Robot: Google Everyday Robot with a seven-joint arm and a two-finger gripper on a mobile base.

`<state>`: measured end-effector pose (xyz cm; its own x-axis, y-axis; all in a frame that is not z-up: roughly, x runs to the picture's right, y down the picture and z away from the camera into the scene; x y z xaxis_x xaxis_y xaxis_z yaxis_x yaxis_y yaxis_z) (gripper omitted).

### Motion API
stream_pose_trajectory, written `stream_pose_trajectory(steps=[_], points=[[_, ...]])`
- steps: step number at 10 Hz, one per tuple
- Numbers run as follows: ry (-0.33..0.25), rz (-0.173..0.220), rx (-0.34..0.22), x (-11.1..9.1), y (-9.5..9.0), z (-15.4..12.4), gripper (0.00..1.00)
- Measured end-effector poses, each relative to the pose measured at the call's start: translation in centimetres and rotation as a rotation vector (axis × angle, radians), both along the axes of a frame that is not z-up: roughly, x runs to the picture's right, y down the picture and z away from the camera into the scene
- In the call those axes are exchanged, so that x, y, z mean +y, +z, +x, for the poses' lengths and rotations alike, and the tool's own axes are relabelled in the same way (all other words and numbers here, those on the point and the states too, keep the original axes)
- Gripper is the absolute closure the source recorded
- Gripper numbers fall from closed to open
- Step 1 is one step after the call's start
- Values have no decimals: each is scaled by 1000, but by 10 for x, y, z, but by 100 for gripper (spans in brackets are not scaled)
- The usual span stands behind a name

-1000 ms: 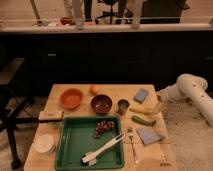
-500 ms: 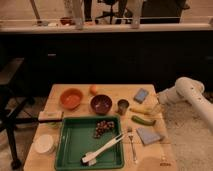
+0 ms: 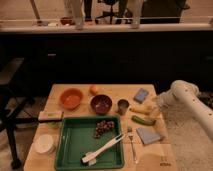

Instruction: Place banana in red bowl

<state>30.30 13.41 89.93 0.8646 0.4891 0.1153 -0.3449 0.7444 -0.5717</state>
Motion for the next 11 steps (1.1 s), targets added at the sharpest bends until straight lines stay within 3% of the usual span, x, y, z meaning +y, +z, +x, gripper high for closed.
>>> stream_pose_trajectory(steps=[9, 11], points=[[-35, -27, -21, 3, 26, -16, 22], [-27, -37, -28, 9, 34, -13, 39]])
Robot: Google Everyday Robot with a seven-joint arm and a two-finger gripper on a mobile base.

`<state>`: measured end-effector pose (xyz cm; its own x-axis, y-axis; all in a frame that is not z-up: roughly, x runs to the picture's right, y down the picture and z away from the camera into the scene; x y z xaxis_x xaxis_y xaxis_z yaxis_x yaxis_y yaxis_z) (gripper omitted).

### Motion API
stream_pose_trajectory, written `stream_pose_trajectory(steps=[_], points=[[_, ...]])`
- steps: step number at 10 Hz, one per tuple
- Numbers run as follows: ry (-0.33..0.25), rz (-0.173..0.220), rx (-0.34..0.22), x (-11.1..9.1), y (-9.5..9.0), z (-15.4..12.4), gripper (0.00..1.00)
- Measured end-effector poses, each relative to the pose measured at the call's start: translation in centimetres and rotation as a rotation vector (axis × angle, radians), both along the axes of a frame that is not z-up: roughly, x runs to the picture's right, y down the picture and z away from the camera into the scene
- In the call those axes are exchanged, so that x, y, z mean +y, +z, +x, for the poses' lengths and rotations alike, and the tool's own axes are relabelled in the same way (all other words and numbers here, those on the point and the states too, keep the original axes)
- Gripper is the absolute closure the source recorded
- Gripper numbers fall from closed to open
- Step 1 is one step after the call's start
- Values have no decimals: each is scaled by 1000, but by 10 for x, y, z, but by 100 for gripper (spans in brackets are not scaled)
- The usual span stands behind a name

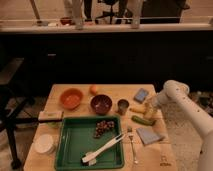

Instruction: Place banana in red bowl

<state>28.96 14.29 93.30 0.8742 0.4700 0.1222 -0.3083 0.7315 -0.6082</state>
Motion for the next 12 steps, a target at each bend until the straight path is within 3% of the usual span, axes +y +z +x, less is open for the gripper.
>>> stream_pose_trajectory(steps=[6, 10, 12], points=[[4, -10, 0, -2, -3, 5, 98], [1, -14, 3, 0, -6, 7, 100], [0, -4, 18, -6, -27, 18, 100]])
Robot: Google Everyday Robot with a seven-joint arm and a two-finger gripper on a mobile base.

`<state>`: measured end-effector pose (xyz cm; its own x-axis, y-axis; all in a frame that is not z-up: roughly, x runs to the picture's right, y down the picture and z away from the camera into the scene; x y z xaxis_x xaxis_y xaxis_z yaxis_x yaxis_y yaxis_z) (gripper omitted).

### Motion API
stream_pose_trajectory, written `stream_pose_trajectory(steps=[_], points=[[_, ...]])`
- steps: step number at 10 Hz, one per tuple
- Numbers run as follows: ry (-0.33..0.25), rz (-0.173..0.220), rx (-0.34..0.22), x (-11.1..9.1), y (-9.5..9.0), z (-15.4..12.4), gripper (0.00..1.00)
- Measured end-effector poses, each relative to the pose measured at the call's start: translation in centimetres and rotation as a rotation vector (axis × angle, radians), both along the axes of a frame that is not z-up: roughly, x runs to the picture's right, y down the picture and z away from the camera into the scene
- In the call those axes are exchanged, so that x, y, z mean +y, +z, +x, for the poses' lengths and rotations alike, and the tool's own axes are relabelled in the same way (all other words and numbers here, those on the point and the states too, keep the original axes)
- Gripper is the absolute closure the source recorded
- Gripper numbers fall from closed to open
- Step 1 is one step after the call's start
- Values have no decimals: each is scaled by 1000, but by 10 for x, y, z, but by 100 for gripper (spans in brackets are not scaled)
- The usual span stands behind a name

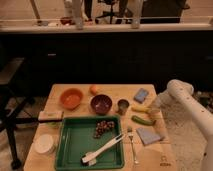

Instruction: Place banana in red bowl

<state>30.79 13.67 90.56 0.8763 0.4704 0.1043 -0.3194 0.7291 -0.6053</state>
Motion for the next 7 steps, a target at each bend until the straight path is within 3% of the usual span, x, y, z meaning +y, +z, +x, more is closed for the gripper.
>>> stream_pose_trajectory(steps=[2, 5, 6, 7], points=[[4, 27, 5, -15, -27, 7, 100], [13, 74, 6, -31, -52, 15, 100], [11, 81, 2, -34, -55, 13, 100], [-12, 120, -38, -51, -69, -7, 100]])
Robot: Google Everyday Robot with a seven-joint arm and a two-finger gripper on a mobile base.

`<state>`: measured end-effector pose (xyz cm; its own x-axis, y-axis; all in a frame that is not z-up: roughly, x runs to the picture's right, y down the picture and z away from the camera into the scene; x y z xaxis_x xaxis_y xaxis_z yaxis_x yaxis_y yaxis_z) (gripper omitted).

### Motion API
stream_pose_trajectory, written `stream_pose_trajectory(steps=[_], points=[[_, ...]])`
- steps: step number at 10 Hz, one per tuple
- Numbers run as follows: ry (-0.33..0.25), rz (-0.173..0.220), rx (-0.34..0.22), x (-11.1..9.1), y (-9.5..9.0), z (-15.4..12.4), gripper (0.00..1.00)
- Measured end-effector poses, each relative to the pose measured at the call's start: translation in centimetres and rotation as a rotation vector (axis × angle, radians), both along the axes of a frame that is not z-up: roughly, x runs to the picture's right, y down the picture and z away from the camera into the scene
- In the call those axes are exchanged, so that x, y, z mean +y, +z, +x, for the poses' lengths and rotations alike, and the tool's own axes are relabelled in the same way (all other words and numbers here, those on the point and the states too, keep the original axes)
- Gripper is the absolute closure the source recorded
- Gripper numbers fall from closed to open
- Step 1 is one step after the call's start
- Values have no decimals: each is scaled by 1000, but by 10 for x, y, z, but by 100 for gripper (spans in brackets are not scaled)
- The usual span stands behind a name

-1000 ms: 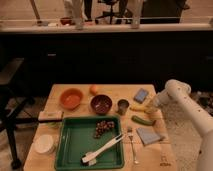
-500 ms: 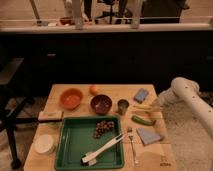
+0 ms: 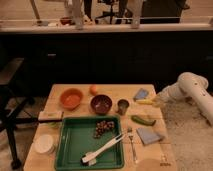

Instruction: Place banana in red bowl

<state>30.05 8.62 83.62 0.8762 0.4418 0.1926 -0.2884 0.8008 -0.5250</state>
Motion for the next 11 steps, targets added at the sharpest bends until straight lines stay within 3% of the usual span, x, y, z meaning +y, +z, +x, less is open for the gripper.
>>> stream_pose_trajectory(steps=[3, 5, 11], points=[[-66, 50, -67, -20, -18, -45, 100], [-106, 58, -104, -25, -20, -68, 100], [-105, 55, -98, -23, -20, -63, 100]])
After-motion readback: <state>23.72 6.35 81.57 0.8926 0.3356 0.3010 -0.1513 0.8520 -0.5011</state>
